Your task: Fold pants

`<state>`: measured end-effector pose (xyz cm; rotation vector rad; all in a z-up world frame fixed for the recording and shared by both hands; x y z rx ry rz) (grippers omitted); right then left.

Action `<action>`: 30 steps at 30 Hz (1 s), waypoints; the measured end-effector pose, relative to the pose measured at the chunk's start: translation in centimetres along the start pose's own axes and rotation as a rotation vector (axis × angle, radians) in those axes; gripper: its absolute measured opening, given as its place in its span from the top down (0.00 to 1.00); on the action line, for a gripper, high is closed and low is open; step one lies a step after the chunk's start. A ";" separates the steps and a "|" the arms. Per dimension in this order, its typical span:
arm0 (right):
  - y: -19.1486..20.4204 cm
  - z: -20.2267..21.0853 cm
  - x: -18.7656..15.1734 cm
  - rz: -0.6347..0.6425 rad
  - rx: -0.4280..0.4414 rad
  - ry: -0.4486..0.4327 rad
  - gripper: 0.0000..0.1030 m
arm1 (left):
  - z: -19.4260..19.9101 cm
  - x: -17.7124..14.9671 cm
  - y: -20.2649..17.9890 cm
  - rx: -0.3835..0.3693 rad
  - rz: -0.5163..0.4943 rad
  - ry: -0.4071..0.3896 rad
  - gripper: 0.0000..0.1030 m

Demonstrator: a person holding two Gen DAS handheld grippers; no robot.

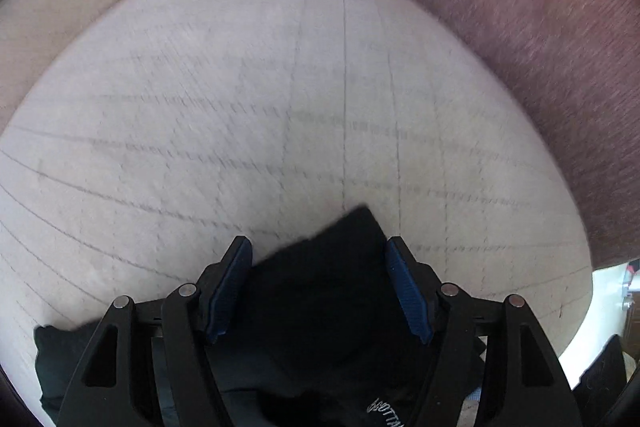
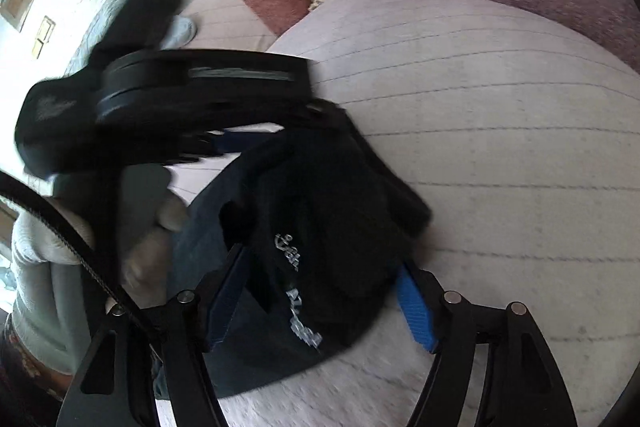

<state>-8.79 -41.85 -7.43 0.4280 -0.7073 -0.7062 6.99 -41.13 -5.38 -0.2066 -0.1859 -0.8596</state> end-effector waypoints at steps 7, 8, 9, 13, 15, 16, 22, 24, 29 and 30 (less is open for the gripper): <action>0.0 0.9 0.0 -0.043 0.154 0.047 0.80 | 4.9 -3.2 0.6 -0.002 -0.021 -0.106 0.67; 0.7 1.4 -0.1 -0.010 0.163 0.036 0.80 | 6.0 -3.8 1.2 -0.012 -0.002 -0.131 0.67; 1.5 2.0 -0.3 0.027 0.170 0.025 0.80 | 7.3 -4.4 2.0 -0.027 0.023 -0.159 0.67; 6.2 4.6 -2.0 0.229 0.184 -0.022 0.80 | 12.9 -8.4 5.8 -0.090 0.144 -0.266 0.67; 8.1 5.2 -3.0 0.282 0.208 -0.012 0.80 | 15.1 -11.2 8.2 -0.121 0.214 -0.317 0.67; 9.5 5.4 -3.7 0.320 0.217 -0.003 0.80 | 15.8 -12.2 9.3 -0.135 0.245 -0.335 0.67; 16.8 3.3 -7.1 0.466 0.248 0.075 0.81 | 16.6 -19.6 18.9 -0.125 0.508 -0.384 0.67; 19.7 1.4 -8.8 0.535 0.225 0.107 0.81 | 15.9 -21.1 21.2 -0.117 0.573 -0.385 0.67; 24.5 -2.6 -12.5 0.686 0.166 0.170 0.76 | 15.3 -25.5 26.2 -0.224 0.755 -0.435 0.58; 24.9 -3.1 -13.0 0.694 0.158 0.177 0.73 | 15.3 -26.2 26.8 -0.256 0.781 -0.445 0.54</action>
Point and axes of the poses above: each gripper's, at about its wrist camera, not at the fingertips, and z roughly against the way its jaws point, y to its left, x to its top, the point moved 1 cm from there along -z, roughly the way its jaws point
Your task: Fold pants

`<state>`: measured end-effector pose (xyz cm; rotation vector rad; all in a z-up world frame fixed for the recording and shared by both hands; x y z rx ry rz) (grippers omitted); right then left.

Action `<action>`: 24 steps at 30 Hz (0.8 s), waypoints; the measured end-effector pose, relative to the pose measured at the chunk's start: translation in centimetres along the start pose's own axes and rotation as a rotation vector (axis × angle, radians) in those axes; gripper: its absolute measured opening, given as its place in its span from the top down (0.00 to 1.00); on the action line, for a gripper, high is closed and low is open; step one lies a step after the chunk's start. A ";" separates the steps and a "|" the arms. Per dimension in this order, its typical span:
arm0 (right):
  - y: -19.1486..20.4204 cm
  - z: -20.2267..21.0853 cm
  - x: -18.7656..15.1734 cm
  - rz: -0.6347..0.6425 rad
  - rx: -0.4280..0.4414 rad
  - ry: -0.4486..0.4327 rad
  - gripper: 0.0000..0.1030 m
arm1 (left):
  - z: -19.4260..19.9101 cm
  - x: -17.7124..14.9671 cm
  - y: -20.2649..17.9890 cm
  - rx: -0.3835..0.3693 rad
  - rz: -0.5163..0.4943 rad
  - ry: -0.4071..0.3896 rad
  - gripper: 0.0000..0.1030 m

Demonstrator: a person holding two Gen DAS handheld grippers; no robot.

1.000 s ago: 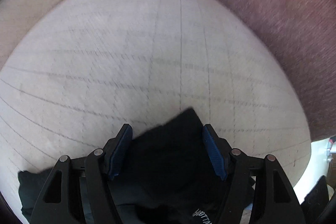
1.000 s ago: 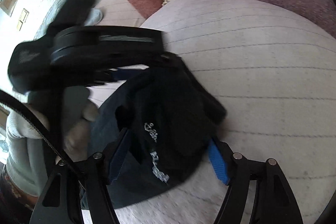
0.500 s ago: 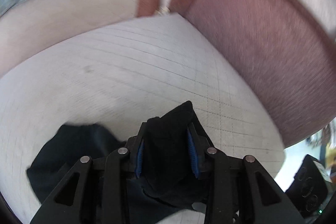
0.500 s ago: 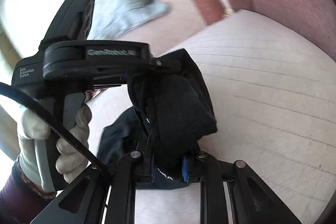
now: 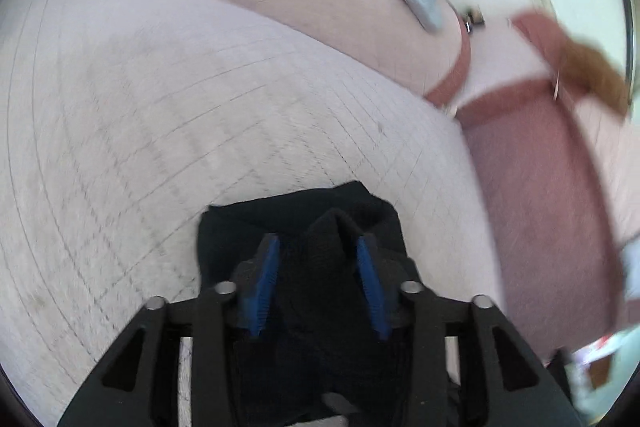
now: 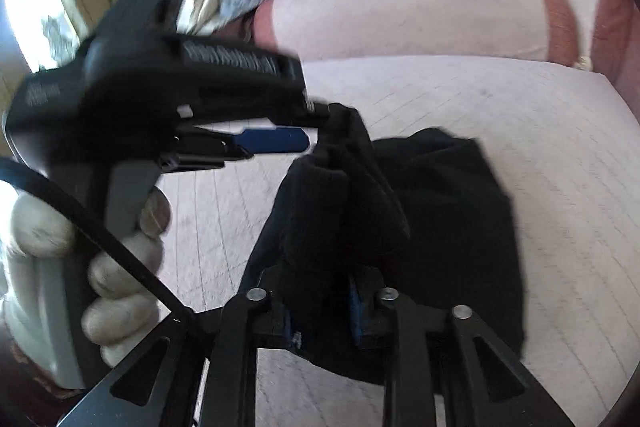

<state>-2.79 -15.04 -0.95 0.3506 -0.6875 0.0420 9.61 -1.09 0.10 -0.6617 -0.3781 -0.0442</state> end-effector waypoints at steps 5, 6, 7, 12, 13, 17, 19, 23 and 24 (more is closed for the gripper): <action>1.5 -1.4 -0.6 0.001 0.059 0.023 0.40 | 3.0 -0.1 5.3 -0.088 0.200 -0.076 0.47; 1.7 -1.3 -1.0 0.012 0.066 0.022 0.38 | 3.7 -0.2 6.4 -0.098 0.241 -0.093 0.46; 2.3 -1.3 -1.2 0.037 0.064 0.022 0.35 | 4.5 -0.9 7.4 -0.101 0.289 -0.120 0.45; 4.2 -1.7 -1.7 0.115 0.088 0.068 0.28 | 6.1 -2.9 10.8 -0.111 0.405 -0.185 0.42; 4.0 -1.4 -1.5 0.121 0.097 0.074 0.28 | 6.2 -3.3 11.3 -0.104 0.412 -0.193 0.42; 2.3 0.0 0.1 0.092 0.145 0.087 0.28 | 6.6 -3.9 12.2 -0.052 0.399 -0.182 0.42; 2.0 0.7 1.0 0.053 0.165 0.082 0.28 | 7.0 -3.7 11.7 -0.047 0.376 -0.188 0.42; 0.9 1.0 4.5 -0.062 0.167 0.063 0.33 | 8.2 -3.3 10.0 0.004 0.290 -0.214 0.41; 0.9 0.8 4.9 -0.082 0.177 0.067 0.39 | 8.4 -3.4 9.5 0.024 0.266 -0.224 0.41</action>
Point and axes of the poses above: each gripper's, at about its wrist camera, not at the fingertips, and z roughly against the way its jaws point, y to its left, x to its top, the point moved 1 cm from there along -z, roughly the way its jaws point
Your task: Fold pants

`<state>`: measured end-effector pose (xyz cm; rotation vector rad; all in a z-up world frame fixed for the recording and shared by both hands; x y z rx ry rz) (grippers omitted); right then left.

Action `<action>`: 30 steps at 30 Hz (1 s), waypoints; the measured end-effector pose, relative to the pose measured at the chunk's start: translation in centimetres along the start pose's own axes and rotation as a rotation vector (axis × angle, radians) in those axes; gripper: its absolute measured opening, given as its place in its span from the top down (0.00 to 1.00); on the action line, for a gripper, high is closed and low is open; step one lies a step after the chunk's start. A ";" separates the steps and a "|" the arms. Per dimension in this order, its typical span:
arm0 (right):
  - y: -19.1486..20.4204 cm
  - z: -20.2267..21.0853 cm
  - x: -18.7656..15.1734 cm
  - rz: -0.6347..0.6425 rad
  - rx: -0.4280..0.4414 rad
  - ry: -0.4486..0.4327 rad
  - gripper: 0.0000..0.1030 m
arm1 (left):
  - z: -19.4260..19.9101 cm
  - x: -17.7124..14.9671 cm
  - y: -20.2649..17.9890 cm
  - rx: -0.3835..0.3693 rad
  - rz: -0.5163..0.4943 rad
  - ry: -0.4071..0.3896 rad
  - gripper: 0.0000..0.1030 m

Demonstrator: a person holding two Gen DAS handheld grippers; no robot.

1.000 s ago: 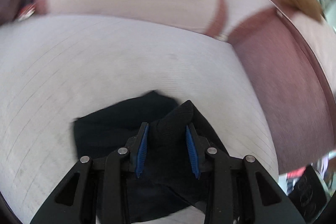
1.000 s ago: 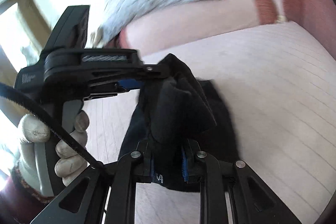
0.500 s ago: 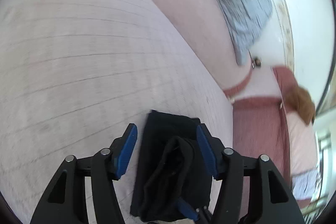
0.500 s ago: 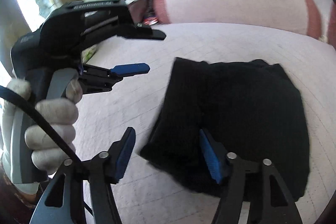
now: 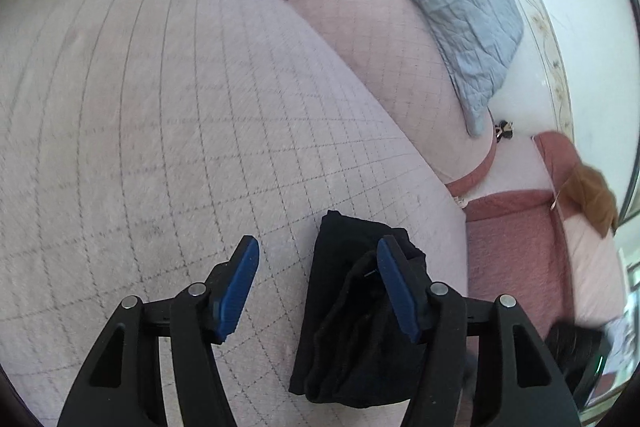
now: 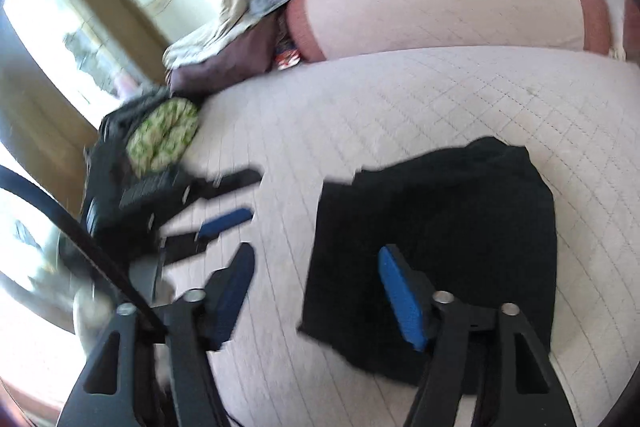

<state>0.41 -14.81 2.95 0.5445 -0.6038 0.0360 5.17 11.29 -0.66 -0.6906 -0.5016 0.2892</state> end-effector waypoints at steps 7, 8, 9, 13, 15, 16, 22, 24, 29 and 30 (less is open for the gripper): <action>-2.0 -9.5 2.6 -0.120 -0.075 0.128 0.42 | 0.5 -0.4 -0.4 0.100 -0.083 -0.041 0.41; -2.4 -10.5 2.7 -0.138 -0.054 0.130 0.42 | 0.6 -0.3 -0.4 0.096 -0.085 -0.042 0.41; -2.4 -10.6 2.9 -0.140 -0.059 0.119 0.41 | 0.7 -0.3 -0.6 0.091 -0.090 -0.042 0.41; -1.7 -7.1 3.6 -0.115 0.007 0.069 0.38 | 0.7 -0.5 -1.1 0.084 -0.115 -0.044 0.38; -2.0 -3.4 3.3 -0.094 0.024 0.010 0.36 | 0.5 -0.9 -1.6 0.093 -0.134 -0.042 0.38; -2.4 -1.4 2.7 -0.093 0.038 -0.012 0.34 | 0.4 -1.1 -1.7 0.098 -0.142 -0.041 0.38; -6.9 8.3 -4.2 -0.075 -0.092 -0.099 0.31 | 1.0 -3.7 -4.3 0.162 -0.253 -0.117 0.38; -8.4 10.6 -6.7 -0.072 -0.157 -0.117 0.31 | 2.2 -5.0 -5.7 0.202 -0.307 -0.200 0.38; -11.9 13.1 -10.8 -0.129 -0.226 -0.134 0.30 | 6.7 -10.8 -9.8 0.347 -0.508 -0.523 0.14; -12.2 13.2 -11.0 -0.139 -0.231 -0.140 0.30 | 7.3 -11.9 -10.2 0.357 -0.529 -0.560 0.11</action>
Point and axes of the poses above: each gripper's, at about its wrist camera, not at the fingertips, and z roughly against the way its jaws point, y to its left, x to its top, the point moved 1 cm from there along -z, roughly the way its jaws point
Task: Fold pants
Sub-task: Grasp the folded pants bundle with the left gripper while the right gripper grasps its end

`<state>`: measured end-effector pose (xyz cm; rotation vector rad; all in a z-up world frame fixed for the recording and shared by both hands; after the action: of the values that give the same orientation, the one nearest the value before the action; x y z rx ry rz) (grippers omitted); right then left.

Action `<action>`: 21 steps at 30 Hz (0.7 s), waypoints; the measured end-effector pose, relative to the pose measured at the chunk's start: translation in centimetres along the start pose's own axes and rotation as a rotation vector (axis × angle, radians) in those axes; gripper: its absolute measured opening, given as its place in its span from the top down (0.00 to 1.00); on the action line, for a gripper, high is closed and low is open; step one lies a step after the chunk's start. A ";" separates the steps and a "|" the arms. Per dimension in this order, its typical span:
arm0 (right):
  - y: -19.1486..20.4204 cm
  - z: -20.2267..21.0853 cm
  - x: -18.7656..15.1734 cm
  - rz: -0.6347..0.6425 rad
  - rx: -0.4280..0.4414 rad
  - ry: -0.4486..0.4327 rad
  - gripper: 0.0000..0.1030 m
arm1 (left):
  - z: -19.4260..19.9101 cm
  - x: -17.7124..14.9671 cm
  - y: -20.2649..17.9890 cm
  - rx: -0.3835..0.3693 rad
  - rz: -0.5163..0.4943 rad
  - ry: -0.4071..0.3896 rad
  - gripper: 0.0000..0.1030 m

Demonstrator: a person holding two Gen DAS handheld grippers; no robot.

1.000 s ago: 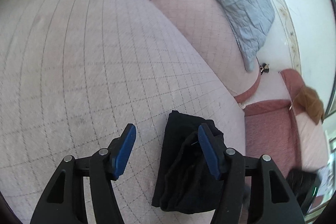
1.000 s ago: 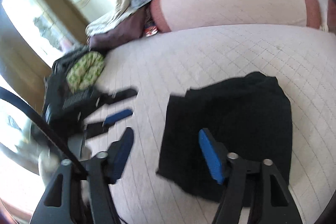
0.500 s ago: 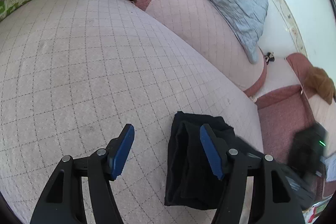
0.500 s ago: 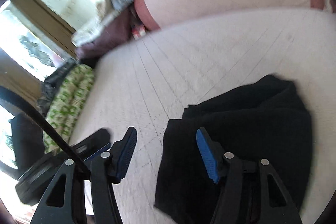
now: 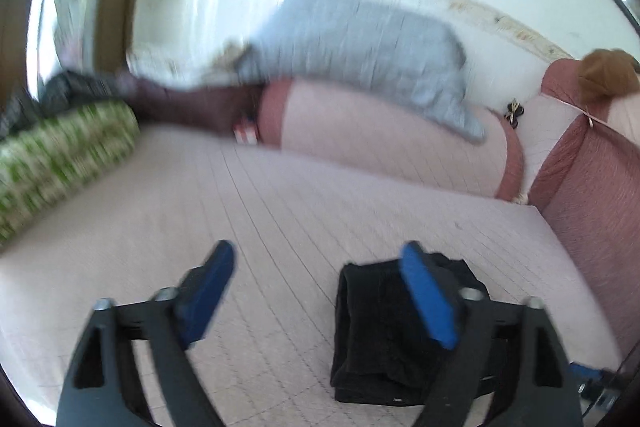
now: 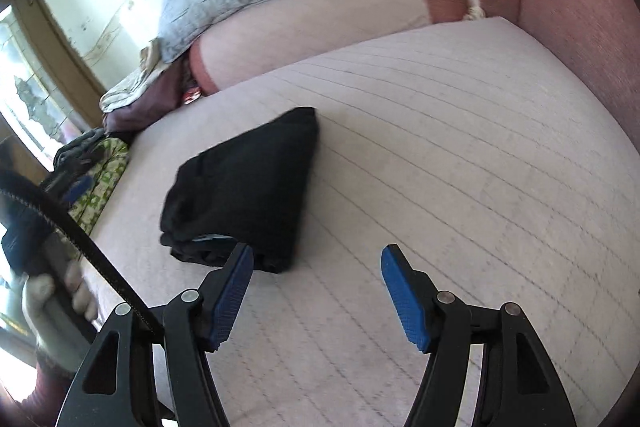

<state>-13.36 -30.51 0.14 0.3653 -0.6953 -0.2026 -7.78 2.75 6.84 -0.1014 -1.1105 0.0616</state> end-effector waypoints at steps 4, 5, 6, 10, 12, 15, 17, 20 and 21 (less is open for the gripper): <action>-0.5 -0.4 0.9 -0.029 -0.008 -0.019 0.30 | 2.6 -1.5 -1.2 0.021 -0.064 -0.058 0.03; -0.5 -0.7 1.2 -0.036 -0.011 -0.021 0.30 | 2.6 -1.6 -1.4 0.023 -0.070 -0.055 0.01; -0.6 -0.9 1.6 -0.045 -0.012 -0.019 0.30 | 2.3 -1.9 -1.5 0.011 -0.081 -0.036 0.01; -0.8 -3.4 3.3 -0.102 0.032 0.018 0.30 | -1.3 -1.7 -1.5 -0.115 -0.039 0.139 0.01; -1.2 -5.1 4.2 -0.128 0.057 0.052 0.30 | -3.9 -1.2 -1.0 -0.187 0.007 0.244 0.01; -1.3 -7.9 6.0 -0.150 0.088 0.089 0.30 | -8.6 -0.6 0.0 -0.238 0.056 0.385 0.01; -1.3 -9.5 6.7 -0.160 0.106 0.110 0.30 | -11.9 -1.2 0.2 -0.248 0.051 0.479 0.01; -1.0 -12.5 7.4 -0.185 0.145 0.152 0.30 | -15.3 -3.1 -0.4 -0.263 0.023 0.612 0.01; -0.9 -13.3 7.5 -0.187 0.153 0.161 0.30 | -16.7 -4.0 -0.6 -0.283 0.033 0.673 0.01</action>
<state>0.97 -30.14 -5.19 0.5881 -0.5185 -0.2946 5.39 0.89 -3.99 -0.3657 -0.4391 -0.0967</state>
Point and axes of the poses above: each gripper's, at about its wrist camera, not at the fingertips, and z roughly against the way its jaws point, y to its left, x to its top, the point moved 1 cm from there along -z, roughly the way its jaws point
